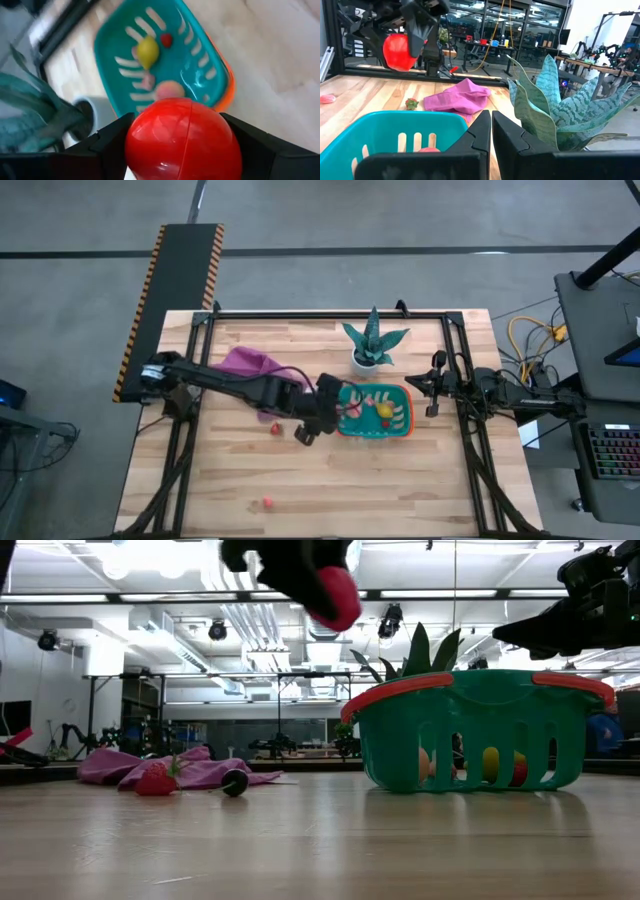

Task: Pick and placing Produce into tupperware
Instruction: Put the apple into the green basket

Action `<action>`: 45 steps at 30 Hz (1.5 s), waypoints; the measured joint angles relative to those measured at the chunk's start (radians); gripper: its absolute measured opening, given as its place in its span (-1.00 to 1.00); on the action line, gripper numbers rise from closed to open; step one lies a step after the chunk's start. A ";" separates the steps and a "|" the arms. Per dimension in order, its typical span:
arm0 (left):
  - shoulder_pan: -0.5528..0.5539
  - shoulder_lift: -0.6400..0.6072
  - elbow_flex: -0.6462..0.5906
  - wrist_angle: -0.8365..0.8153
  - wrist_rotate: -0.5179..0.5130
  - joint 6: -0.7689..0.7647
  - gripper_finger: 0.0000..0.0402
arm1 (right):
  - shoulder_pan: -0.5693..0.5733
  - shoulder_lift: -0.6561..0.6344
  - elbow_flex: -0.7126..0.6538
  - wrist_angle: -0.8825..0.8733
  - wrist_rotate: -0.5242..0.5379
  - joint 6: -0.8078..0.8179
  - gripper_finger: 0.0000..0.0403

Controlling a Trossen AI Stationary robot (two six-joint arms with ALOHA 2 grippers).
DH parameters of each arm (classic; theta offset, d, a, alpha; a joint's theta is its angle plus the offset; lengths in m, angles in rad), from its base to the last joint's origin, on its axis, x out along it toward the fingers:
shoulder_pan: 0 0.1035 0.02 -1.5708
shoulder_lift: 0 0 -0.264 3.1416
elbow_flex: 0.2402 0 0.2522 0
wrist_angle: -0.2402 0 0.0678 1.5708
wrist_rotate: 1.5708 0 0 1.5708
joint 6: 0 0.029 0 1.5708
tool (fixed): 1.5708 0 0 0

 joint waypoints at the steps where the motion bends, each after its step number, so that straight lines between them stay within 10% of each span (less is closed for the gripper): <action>1: 0.006 0.000 -0.001 0.020 0.012 0.010 0.26 | 0.000 0.000 0.000 0.000 0.000 0.000 -0.96; 20: 0.107 0.068 -0.006 0.317 0.203 0.021 0.26 | 0.000 0.000 0.000 0.000 0.000 -0.025 -0.96; 45: 0.145 0.315 0.242 0.289 0.254 0.092 0.26 | 0.000 0.006 0.000 0.005 0.000 -0.058 -0.96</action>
